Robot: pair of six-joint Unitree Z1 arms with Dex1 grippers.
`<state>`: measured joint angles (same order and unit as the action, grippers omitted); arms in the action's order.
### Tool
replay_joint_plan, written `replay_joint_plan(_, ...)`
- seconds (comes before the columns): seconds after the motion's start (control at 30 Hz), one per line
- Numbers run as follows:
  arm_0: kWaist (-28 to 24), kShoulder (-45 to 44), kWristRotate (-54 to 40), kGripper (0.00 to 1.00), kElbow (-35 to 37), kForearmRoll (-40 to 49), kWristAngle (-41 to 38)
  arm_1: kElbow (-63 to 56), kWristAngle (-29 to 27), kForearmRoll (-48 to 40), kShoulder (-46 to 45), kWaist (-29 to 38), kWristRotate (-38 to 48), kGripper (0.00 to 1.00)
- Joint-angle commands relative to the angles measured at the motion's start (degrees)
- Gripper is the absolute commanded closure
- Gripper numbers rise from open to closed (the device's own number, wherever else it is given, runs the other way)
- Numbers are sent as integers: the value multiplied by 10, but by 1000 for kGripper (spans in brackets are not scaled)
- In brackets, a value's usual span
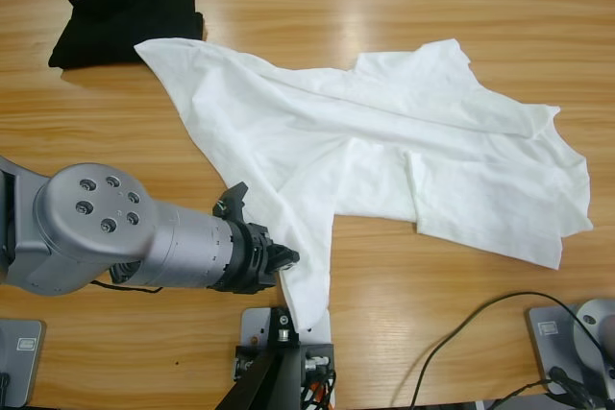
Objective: Fold clothes
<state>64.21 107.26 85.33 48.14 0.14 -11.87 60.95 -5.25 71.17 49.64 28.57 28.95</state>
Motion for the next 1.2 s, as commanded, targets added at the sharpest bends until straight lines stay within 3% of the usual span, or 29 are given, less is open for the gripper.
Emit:
replay_joint_plan(0.03,-1,1,0,1000,-14,-8,-5,-20,5,-7,-7,6,1,138)
replay_joint_plan(0.23,-20,-39,-38,1000,-23,22,-4,-21,6,-9,-6,5,0,137)
replay_joint_plan(0.53,-66,-225,-81,1000,-21,312,39,-13,30,-31,34,6,0,133)
replay_joint_plan(0.77,-89,-298,-84,1000,-45,445,69,-44,86,-118,66,6,11,136)
replay_joint_plan(0.87,-89,-300,-98,1000,-65,469,69,-51,94,-117,85,18,14,116)
replay_joint_plan(0.97,-90,-287,-119,1000,-70,470,68,-55,96,-100,81,36,41,0)
replay_joint_plan(1.07,-105,-270,-160,1000,-35,523,73,-50,113,-62,74,60,88,0)
replay_joint_plan(1.2,-167,-264,-252,1000,-2,590,96,-72,129,-38,65,74,134,0)
